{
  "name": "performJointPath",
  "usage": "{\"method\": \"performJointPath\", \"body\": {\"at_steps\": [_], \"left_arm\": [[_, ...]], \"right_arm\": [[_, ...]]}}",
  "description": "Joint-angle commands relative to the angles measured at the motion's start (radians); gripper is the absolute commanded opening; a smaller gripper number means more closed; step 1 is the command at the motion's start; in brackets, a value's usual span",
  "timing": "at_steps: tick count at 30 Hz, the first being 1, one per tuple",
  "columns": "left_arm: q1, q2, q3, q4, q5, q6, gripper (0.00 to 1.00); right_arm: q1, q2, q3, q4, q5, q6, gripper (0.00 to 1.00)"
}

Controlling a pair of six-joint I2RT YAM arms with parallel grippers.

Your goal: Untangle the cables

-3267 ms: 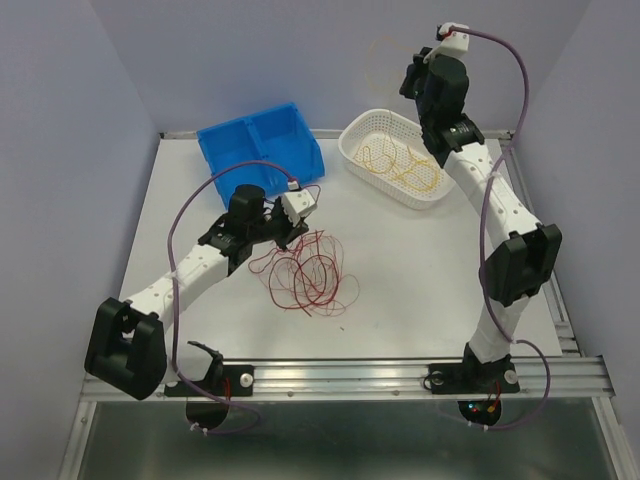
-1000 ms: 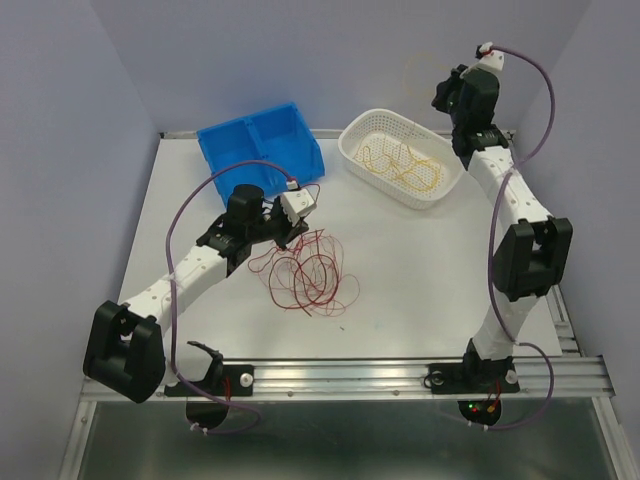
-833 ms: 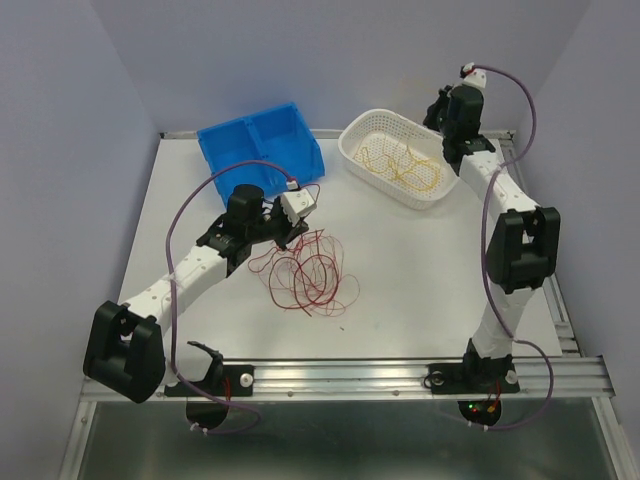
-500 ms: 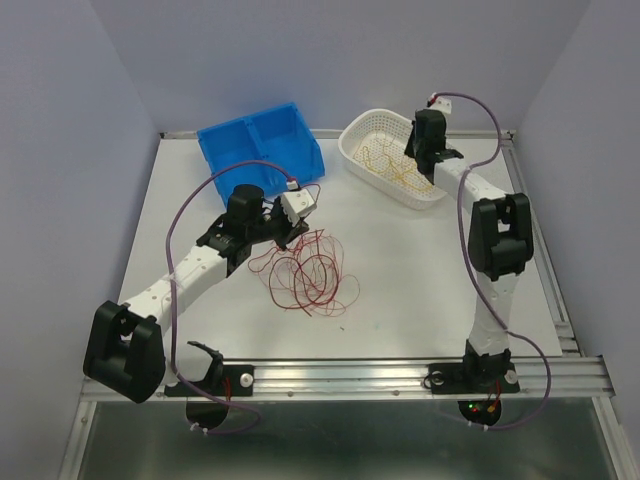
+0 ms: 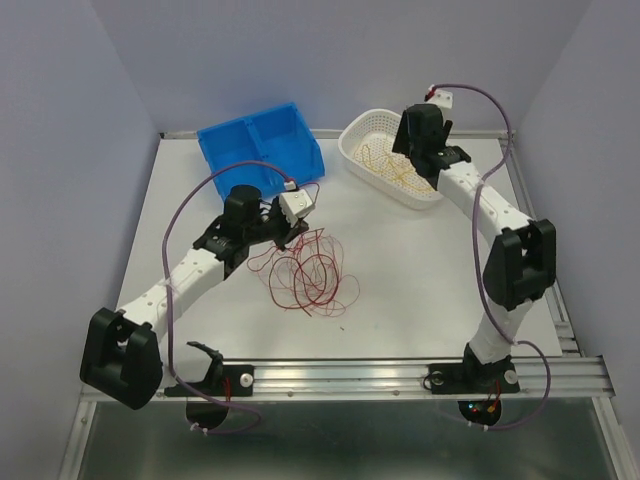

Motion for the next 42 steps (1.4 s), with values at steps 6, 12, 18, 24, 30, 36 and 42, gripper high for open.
{"method": "performJointPath", "body": {"at_steps": [6, 12, 18, 24, 30, 36, 42], "left_arm": [[-0.002, -0.095, -0.026, 0.019, 0.037, -0.006, 0.0], [0.001, -0.166, -0.028, 0.006, 0.051, -0.017, 0.0], [0.001, -0.267, -0.045, -0.002, 0.067, -0.039, 0.0], [0.002, -0.29, -0.046, -0.01, 0.115, -0.04, 0.0], [0.001, -0.289, -0.045, -0.014, 0.117, -0.037, 0.0], [0.001, -0.301, -0.057, -0.001, 0.091, -0.034, 0.0], [0.002, -0.31, -0.06, 0.007, 0.081, -0.037, 0.0]], "right_arm": [[0.261, -0.348, -0.363, 0.152, -0.345, 0.005, 0.51], [0.31, -0.567, -0.718, 0.545, -0.575, 0.014, 0.51], [0.352, -0.511, -0.757, 0.703, -0.807, -0.061, 0.54], [0.471, -0.432, -0.74, 0.739, -0.825, -0.161, 0.54], [0.491, -0.402, -0.717, 0.733, -0.857, -0.158, 0.52], [0.504, -0.342, -0.66, 0.653, -0.839, -0.169, 0.51], [0.521, -0.31, -0.637, 0.636, -0.848, -0.172, 0.48]]}}
